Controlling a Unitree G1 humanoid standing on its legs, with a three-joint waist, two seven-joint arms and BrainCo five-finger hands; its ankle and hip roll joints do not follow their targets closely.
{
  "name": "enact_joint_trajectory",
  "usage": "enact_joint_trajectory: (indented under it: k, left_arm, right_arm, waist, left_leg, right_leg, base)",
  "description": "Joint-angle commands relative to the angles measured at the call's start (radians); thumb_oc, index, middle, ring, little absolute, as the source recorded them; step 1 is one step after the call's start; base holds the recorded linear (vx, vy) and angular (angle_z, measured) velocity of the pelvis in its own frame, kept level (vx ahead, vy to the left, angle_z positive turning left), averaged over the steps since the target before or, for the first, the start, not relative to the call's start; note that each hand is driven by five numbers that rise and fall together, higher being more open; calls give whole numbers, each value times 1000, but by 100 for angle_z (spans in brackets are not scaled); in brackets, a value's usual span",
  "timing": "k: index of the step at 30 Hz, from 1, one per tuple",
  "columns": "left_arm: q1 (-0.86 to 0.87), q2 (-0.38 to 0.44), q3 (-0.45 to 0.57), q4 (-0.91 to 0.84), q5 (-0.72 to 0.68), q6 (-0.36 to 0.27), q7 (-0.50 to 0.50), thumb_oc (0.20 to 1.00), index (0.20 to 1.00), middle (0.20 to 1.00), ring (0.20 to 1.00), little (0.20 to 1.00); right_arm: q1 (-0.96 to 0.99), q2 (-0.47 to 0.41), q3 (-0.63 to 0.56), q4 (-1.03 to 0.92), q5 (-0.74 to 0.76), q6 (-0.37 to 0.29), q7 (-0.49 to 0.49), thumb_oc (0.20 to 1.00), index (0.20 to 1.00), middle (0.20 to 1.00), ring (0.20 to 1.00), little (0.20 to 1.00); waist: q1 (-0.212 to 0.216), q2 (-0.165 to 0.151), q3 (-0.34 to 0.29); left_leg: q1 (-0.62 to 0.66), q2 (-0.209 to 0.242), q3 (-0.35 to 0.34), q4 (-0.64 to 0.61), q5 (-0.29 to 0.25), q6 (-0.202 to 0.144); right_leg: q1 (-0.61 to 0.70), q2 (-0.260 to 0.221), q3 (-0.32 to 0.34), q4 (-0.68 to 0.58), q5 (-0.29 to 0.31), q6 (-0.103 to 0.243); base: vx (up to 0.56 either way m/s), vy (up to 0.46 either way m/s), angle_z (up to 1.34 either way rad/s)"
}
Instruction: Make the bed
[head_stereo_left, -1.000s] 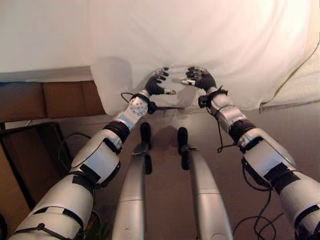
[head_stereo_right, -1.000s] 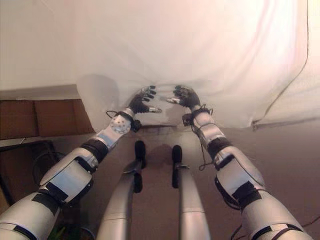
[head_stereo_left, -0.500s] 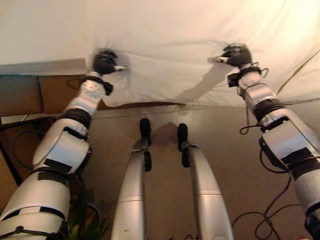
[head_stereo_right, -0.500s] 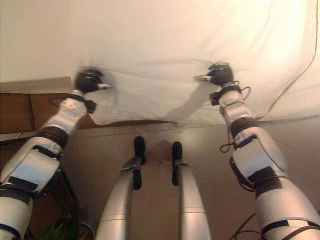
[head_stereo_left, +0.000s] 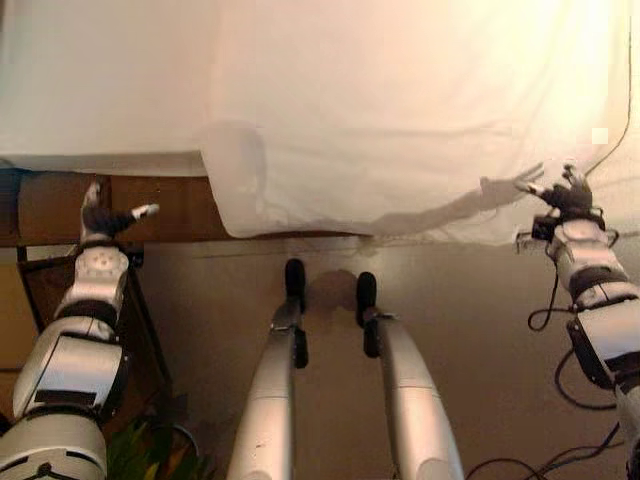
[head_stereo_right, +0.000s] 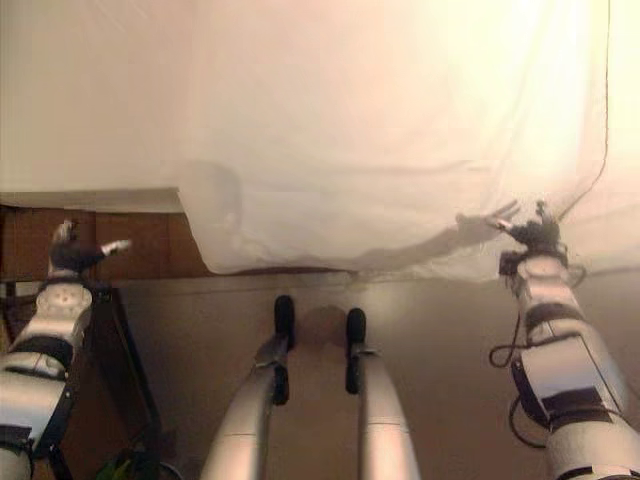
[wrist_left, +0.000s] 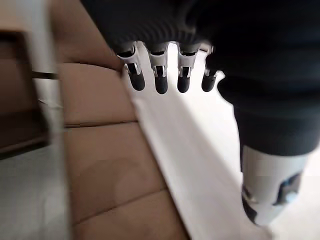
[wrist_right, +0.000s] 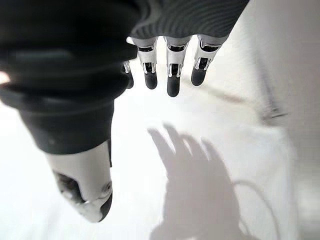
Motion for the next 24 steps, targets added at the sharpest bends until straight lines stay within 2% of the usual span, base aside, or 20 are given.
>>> enact_joint_trajectory:
  k: [1,4,5,8,10,12,13,14,15,16,19,22,24]
  left_arm:
    - [66,-93,18,48,-12,-38,-28,1000,1000,1000,1000,1000]
    - [195,-181,31,56,16,-42,-61,1000,1000,1000,1000,1000]
    - [197,-181,30,54,16,-42,-60,1000,1000,1000,1000,1000]
    - [343,-285,45,58,18,-51,-103,1000,1000,1000,1000,1000]
    - [369,-307,37,56,29,-52,-108,1000,1000,1000,1000,1000]
    - [410,-346,22,61,61,-47,-120,1000,1000,1000,1000,1000]
    - [411,-346,21,61,62,-47,-120,1000,1000,1000,1000,1000]
    - [448,-375,14,67,84,-38,-127,1000,1000,1000,1000,1000]
    - [449,-375,14,67,84,-38,-127,1000,1000,1000,1000,1000]
    - [466,-408,-12,83,98,-29,-151,1000,1000,1000,1000,1000]
    - [486,-436,-37,90,131,-20,-169,1000,1000,1000,1000,1000]
    - [520,-474,-69,98,167,-10,-200,1000,1000,1000,1000,1000]
    - [519,-479,-70,100,162,-6,-202,1000,1000,1000,1000,1000]
  right_arm:
    - [115,25,-41,31,23,-39,10,1000,1000,1000,1000,1000]
    - [263,95,-88,17,10,-50,28,1000,1000,1000,1000,1000]
    - [267,96,-89,14,9,-50,27,1000,1000,1000,1000,1000]
    - [434,205,-159,-6,36,-78,44,1000,1000,1000,1000,1000]
    - [465,230,-161,-17,35,-83,46,1000,1000,1000,1000,1000]
    - [510,264,-163,-1,14,-75,55,1000,1000,1000,1000,1000]
    - [512,264,-163,-2,14,-75,55,1000,1000,1000,1000,1000]
    - [556,306,-153,-2,-7,-67,68,1000,1000,1000,1000,1000]
    - [557,306,-153,-2,-7,-67,68,1000,1000,1000,1000,1000]
    - [580,341,-119,21,-45,-49,81,1000,1000,1000,1000,1000]
    - [613,367,-110,25,-71,-36,97,1000,1000,1000,1000,1000]
    - [652,412,-58,37,-139,-17,117,1000,1000,1000,1000,1000]
    - [658,422,-45,36,-147,-14,125,1000,1000,1000,1000,1000]
  waist:
    - [4,22,-109]
    - [12,22,-150]
    - [12,22,-149]
    - [25,21,-231]
    - [25,20,-241]
    - [32,23,-277]
    - [32,23,-277]
    - [34,24,-315]
    - [34,24,-315]
    - [35,26,-346]
    - [38,29,-368]
    - [55,35,-417]
    - [59,36,-422]
  left_leg:
    - [71,-20,-9,11,-87,-61]
    - [187,-14,-27,-83,-58,-60]
    - [194,-14,-27,-88,-56,-60]
    - [327,-5,-34,-173,-42,-56]
    - [350,-4,-35,-185,-38,-59]
    - [395,2,-39,-222,-32,-56]
    - [397,2,-40,-224,-32,-56]
    - [430,10,-48,-251,-21,-57]
    - [431,10,-48,-251,-21,-57]
    - [455,16,-61,-253,-29,-56]
    - [486,13,-65,-253,-30,-52]
    - [550,6,-73,-253,-58,-36]
    - [564,5,-73,-252,-61,-33]
  right_leg:
    - [108,-27,2,-274,184,105]
    - [229,-28,-6,-359,213,110]
    - [236,-27,-7,-364,215,110]
    - [381,-30,-16,-476,240,123]
    - [405,-31,-15,-488,249,122]
    - [447,-27,-18,-517,253,124]
    - [449,-27,-18,-518,253,124]
    - [476,-26,-22,-524,253,124]
    - [477,-26,-23,-525,253,124]
    - [503,-27,-23,-518,247,123]
    - [539,-32,-28,-527,243,124]
    - [607,-44,-35,-548,236,130]
    - [620,-47,-35,-544,231,129]
  base:
    - [129,-48,13]
    - [120,-23,11]
    - [137,-3,4]
    - [149,15,3]
    - [75,20,8]
    - [78,25,5]
    - [96,22,6]
    - [61,10,4]
    - [102,17,10]
    - [43,7,10]
    - [86,46,17]
    - [90,32,5]
    - [41,11,-1]
